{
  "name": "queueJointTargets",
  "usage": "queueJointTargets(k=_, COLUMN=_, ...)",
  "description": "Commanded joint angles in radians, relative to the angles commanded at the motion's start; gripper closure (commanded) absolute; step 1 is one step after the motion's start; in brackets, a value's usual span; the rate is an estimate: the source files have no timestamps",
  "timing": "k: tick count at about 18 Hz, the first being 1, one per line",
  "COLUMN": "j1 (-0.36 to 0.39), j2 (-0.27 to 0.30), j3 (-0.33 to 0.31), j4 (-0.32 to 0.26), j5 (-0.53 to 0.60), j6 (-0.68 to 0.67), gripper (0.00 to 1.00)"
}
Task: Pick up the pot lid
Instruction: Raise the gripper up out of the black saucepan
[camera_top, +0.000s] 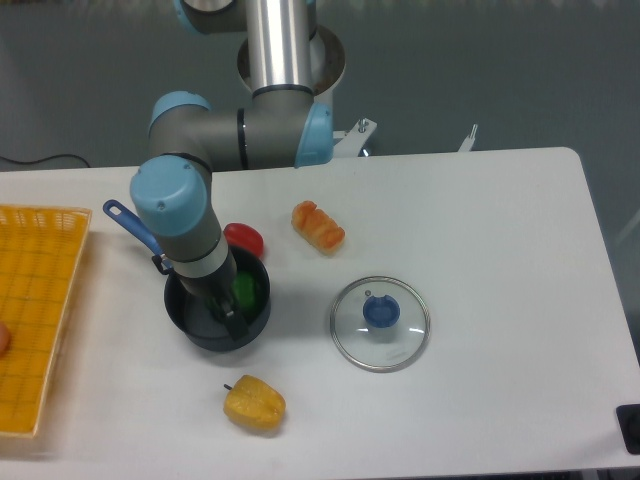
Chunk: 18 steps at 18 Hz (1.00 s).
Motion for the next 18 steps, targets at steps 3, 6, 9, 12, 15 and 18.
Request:
queueJointTargets(k=3, j1=0.003, j2=0.002, j3=0.005, j4=0.003, j5=-0.005, j6=0.000, gripper=0.00)
queueJointTargets(k=6, j1=0.012, j2=0.002, j3=0.009, j4=0.003, j5=-0.057, j6=0.002, gripper=0.00)
queueJointTargets(k=9, j1=0.022, j2=0.002, j3=-0.008, j4=0.014, j5=-0.069, j6=0.003, gripper=0.00)
queueJointTargets(k=12, j1=0.020, j2=0.005, j3=-0.024, j4=0.083, j5=-0.071, j6=-0.011, gripper=0.00)
queueJointTargets(k=15, j1=0.015, j2=0.003, j3=-0.034, j4=0.091, j5=-0.071, j6=-0.012, gripper=0.00)
queueJointTargets(k=18, j1=0.014, j2=0.000, j3=-0.032, j4=0.113, j5=-0.071, j6=-0.049, gripper=0.00)
